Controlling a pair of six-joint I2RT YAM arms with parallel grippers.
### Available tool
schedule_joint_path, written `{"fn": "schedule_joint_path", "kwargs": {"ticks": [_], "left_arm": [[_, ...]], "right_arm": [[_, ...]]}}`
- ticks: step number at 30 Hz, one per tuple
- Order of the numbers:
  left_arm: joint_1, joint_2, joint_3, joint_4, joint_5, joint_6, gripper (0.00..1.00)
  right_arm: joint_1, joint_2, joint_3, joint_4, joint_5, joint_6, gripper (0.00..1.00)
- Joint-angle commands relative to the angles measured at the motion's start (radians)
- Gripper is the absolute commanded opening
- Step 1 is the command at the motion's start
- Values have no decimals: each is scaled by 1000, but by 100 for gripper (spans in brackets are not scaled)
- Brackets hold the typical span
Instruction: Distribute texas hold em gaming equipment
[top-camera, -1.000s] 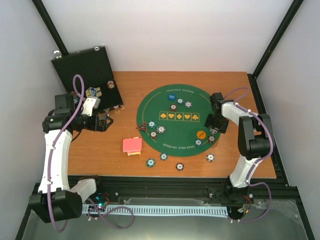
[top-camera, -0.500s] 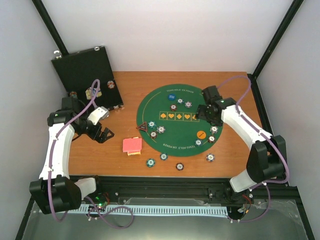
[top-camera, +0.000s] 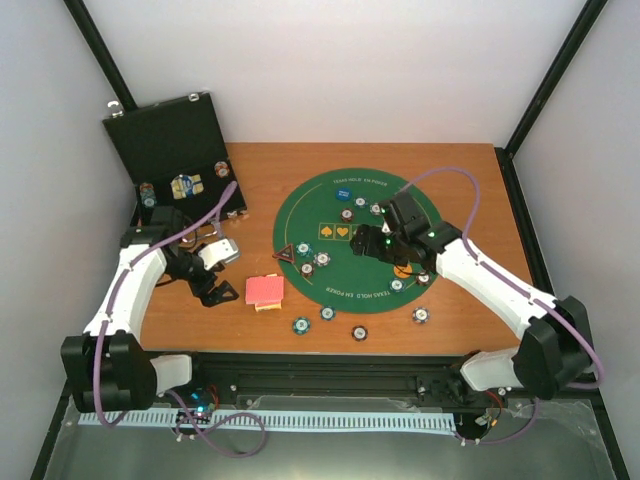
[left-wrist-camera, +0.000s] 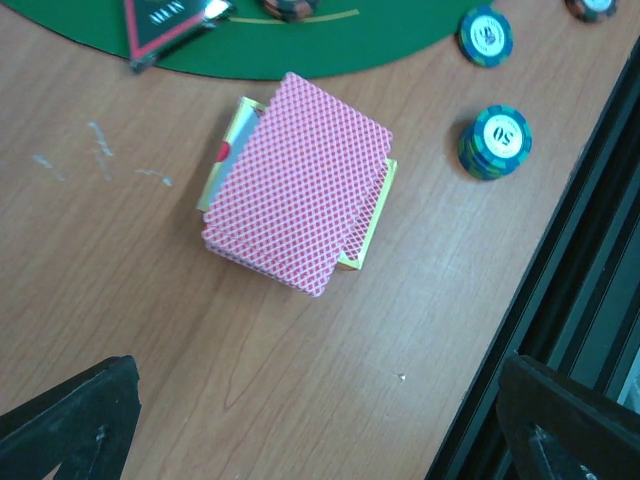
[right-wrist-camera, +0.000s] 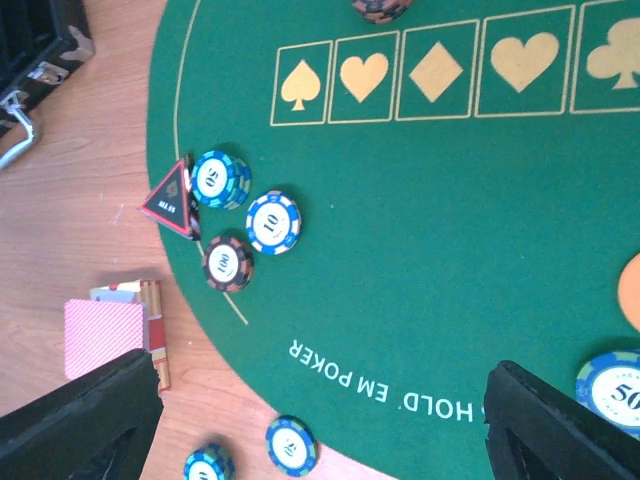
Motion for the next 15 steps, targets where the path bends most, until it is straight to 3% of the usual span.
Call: {"fn": "schedule_joint_path", "kwargs": {"ticks": [1,15], "left_arm": [[-36,-24,-77,108,-20,67,100],[-168,10,-194,276,-169,167,100]], "right_arm": [[11,-62,-72,59,-49,42,86],[122,-82,-149,146,-19,144,84]]}}
